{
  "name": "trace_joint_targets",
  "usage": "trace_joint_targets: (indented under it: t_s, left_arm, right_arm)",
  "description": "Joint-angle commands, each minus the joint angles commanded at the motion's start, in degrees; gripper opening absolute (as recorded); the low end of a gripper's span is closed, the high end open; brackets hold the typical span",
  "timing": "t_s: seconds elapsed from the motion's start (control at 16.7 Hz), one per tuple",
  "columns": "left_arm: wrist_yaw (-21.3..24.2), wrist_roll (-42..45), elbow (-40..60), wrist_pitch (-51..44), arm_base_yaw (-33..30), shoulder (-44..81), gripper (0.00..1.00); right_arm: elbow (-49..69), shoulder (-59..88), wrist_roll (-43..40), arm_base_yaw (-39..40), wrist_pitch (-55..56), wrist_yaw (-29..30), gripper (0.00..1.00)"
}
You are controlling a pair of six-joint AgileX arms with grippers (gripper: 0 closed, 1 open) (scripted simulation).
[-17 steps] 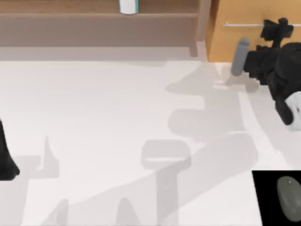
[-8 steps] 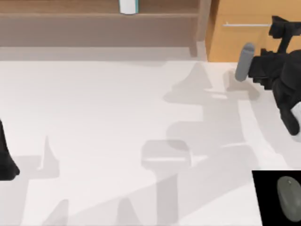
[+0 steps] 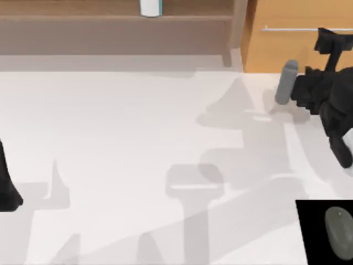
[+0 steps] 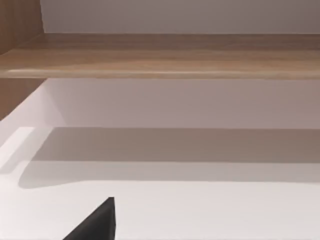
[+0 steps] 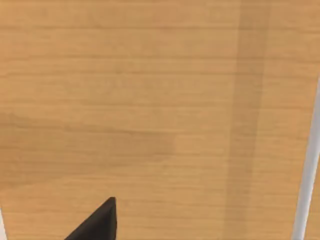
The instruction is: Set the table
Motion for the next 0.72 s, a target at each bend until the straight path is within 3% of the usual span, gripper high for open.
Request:
trace_joint_targets:
  t_s: [0.3, 0.72]
  left_arm:
    - [0.0, 0.0, 0.0, 0.0, 0.0, 0.0, 1.00]
    - [0.0, 0.0, 0.0, 0.0, 0.0, 0.0, 1.00]
  right_arm:
    - [0.9, -0.5, 6.0, 6.0, 0.1, 3.5, 1.00]
    - [14.3, 1.6, 33.8, 24.5, -8.6, 15.1, 1.00]
